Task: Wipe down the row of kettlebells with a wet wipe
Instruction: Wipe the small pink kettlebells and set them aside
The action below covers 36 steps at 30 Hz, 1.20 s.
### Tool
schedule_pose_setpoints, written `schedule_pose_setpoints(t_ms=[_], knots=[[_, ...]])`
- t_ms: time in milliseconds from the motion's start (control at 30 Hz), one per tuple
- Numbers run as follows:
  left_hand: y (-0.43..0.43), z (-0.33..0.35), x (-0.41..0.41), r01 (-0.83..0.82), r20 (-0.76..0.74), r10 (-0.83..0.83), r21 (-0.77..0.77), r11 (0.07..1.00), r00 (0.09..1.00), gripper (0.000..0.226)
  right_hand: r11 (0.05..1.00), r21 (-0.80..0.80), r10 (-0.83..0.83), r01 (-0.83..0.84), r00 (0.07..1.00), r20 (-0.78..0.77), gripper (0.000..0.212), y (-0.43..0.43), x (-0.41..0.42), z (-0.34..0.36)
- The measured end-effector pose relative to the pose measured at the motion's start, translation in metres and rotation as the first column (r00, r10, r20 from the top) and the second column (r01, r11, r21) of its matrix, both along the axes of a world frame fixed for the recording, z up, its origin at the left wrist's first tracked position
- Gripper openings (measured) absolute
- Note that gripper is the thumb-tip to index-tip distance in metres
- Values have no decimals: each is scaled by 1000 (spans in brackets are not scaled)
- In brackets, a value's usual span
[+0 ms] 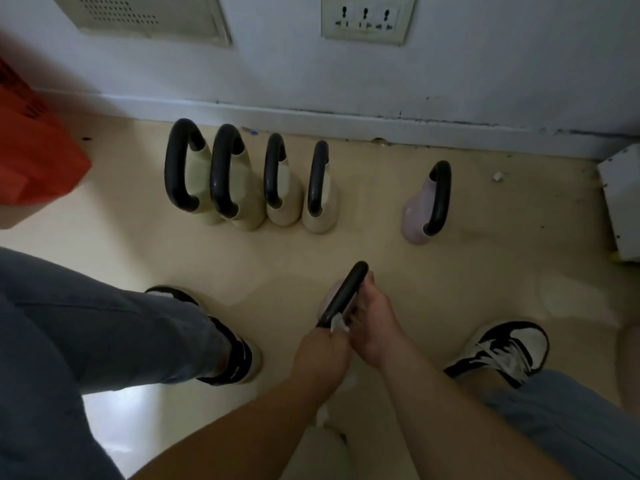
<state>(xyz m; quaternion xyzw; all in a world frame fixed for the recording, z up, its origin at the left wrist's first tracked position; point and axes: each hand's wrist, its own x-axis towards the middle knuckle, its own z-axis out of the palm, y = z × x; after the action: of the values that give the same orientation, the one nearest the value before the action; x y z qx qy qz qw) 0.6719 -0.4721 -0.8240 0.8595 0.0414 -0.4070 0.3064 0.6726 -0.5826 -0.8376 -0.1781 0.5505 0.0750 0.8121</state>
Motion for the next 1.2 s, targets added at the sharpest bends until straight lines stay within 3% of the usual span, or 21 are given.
schedule_pose_setpoints(t_ms=[100, 233, 333, 400, 500, 667, 800, 833, 900, 1000, 1100, 1200], knots=[[21, 0, 11, 14, -49, -8, 119, 993, 999, 44, 1000, -14, -3, 3, 1000, 15, 65, -4, 2, 1], [41, -8, 33, -294, -24, 295, 56, 954, 955, 35, 999, -30, 23, -23, 1000, 7, 67, -3, 0, -4], [17, 10, 31, -172, 77, 177, -66, 983, 981, 49, 999, -50, 19, -20, 1000, -14, 68, -2, 0, -11], [4, 26, 16, -68, 131, 86, -132, 989, 988, 46, 996, -72, 56, -58, 998, -32, 72, 1, 2, -14], [-1, 33, 0, -131, 136, 157, -181, 975, 978, 44, 995, -63, 81, -81, 997, -9, 76, 3, 3, -15], [-48, 46, 42, -178, -25, 176, -142, 974, 984, 50, 989, -50, 141, -139, 989, 41, 70, -3, -3, -16], [-91, 45, 89, -185, -184, 148, -204, 961, 972, 43, 996, -73, 51, -51, 999, -2, 49, -7, -4, -16], [-87, 37, 87, -118, -168, 82, -217, 969, 982, 48, 996, -73, 51, -51, 999, 2, 50, -6, -4, -16], [-50, 20, 61, 65, 25, -60, -211, 975, 998, 56, 996, -64, 65, -63, 997, 30, 58, -3, -2, -24], [20, 15, 14, 121, 226, -58, -277, 953, 972, 45, 994, -55, 98, -99, 995, -26, 68, -4, 1, -23], [32, 18, 8, 85, 240, -24, -249, 965, 970, 40, 990, -58, 127, -131, 990, -65, 82, 2, 12, -12], [-22, 19, 37, 73, 142, -50, -159, 985, 989, 45, 972, -144, 166, -186, 976, -139, 75, 8, 15, -7]])
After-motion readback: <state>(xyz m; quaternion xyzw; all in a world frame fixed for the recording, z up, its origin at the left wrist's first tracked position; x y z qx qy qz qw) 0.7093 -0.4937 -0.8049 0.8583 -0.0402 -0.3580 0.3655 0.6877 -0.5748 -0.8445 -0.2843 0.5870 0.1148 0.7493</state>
